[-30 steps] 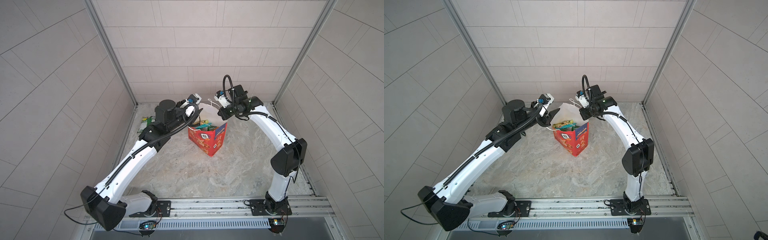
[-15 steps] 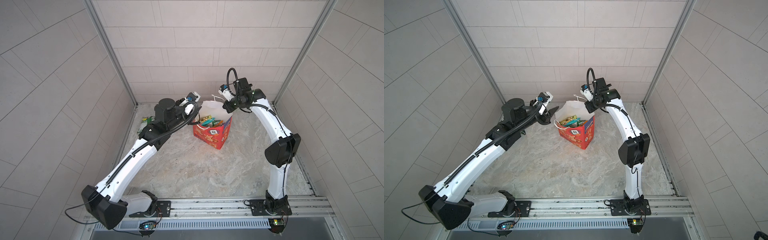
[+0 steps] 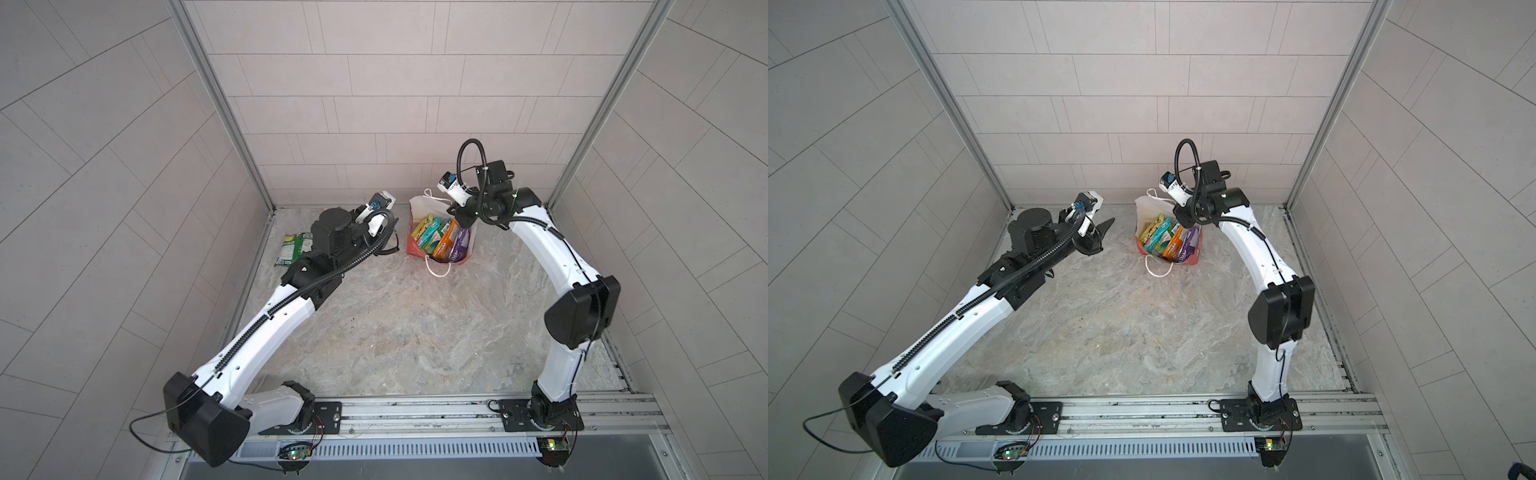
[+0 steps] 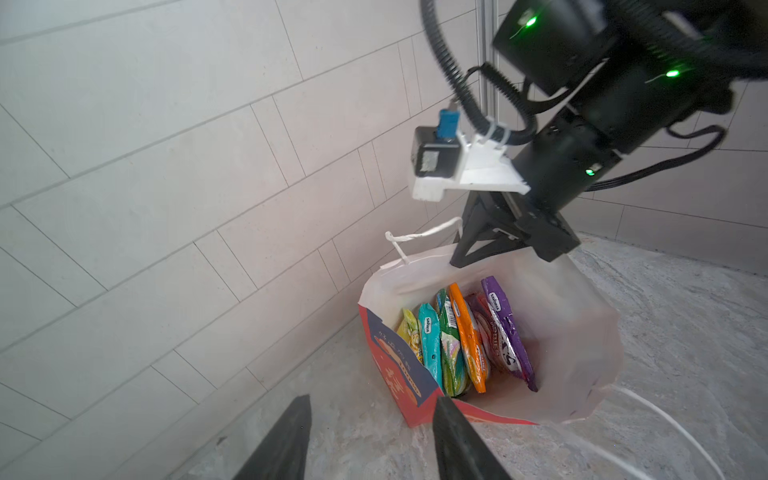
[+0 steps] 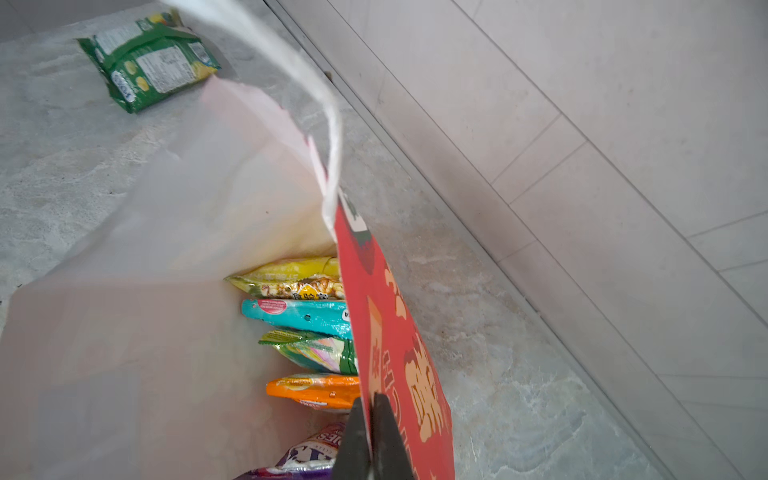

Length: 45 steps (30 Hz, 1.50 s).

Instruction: Take the snacks out of the paper bag

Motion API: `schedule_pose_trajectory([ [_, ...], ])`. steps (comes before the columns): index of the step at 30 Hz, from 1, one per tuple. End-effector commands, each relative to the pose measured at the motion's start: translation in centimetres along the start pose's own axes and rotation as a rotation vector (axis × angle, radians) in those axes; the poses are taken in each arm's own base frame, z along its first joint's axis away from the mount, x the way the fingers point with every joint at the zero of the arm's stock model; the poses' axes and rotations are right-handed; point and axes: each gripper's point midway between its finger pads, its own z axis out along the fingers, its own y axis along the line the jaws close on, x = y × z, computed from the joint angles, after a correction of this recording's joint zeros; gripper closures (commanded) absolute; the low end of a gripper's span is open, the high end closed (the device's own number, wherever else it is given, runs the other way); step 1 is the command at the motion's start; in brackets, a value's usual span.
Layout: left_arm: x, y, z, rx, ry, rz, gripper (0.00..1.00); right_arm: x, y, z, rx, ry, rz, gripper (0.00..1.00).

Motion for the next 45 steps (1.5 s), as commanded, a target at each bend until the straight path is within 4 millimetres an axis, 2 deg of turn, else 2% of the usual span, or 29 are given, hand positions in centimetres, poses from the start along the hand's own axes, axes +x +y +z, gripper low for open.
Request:
schedule_pose_trajectory([
  [1, 0.8, 0.2, -0.2, -0.043, -0.023, -0.139, 0.48, -4.6, 1.5, -4.0, 0.081, -0.262, -0.131, 1.0],
  [6, 3.6, -1.3, -1.3, -0.054, 0.022, -0.219, 0.49, -3.0, 4.3, -5.9, 0.123, -0.373, -0.11, 1.0],
  [10, 4.5, -3.5, -2.2, 0.0, 0.027, -0.224, 0.49, -2.3, 5.2, -7.3, 0.143, -0.422, -0.034, 1.0],
  [15, 5.2, -8.0, -2.0, 0.113, 0.105, -0.237, 0.5, -0.6, 6.1, -7.2, 0.154, -0.45, 0.053, 1.0],
  [17, 4.9, -9.4, -2.1, 0.142, 0.127, -0.241, 0.5, -0.7, 6.8, -7.2, 0.13, -0.448, 0.061, 1.0],
  [21, 3.2, -10.3, -2.7, 0.14, 0.141, -0.264, 0.49, -0.9, 8.4, -6.9, 0.086, -0.469, 0.081, 1.0],
  [23, 2.7, -11.1, -2.6, 0.166, 0.138, -0.297, 0.49, -0.9, 8.4, -6.7, 0.083, -0.466, 0.116, 1.0],
  [26, 3.4, -13.0, -1.4, 0.204, 0.156, -0.348, 0.4, -1.0, 8.6, -6.6, 0.057, -0.455, 0.165, 1.0],
  [29, 3.9, -14.8, 0.1, 0.239, 0.195, -0.376, 0.42, -1.0, 8.3, -6.6, 0.055, -0.427, 0.205, 1.0],
  [35, 5.4, -16.0, 3.4, 0.214, 0.233, -0.404, 0.44, -1.3, 7.5, -6.4, 0.066, -0.427, 0.284, 1.0],
  [38, 7.0, -16.9, 4.9, 0.216, 0.251, -0.409, 0.48, -1.4, 7.5, -6.3, 0.06, -0.429, 0.289, 1.0],
  [43, 8.7, -17.5, 6.7, 0.197, 0.262, -0.402, 0.49, -1.0, 6.8, -6.7, 0.082, -0.433, 0.301, 1.0],
  [45, 8.8, -17.7, 7.2, 0.201, 0.26, -0.395, 0.52, -1.0, 6.5, -6.8, 0.09, -0.426, 0.312, 1.0],
])
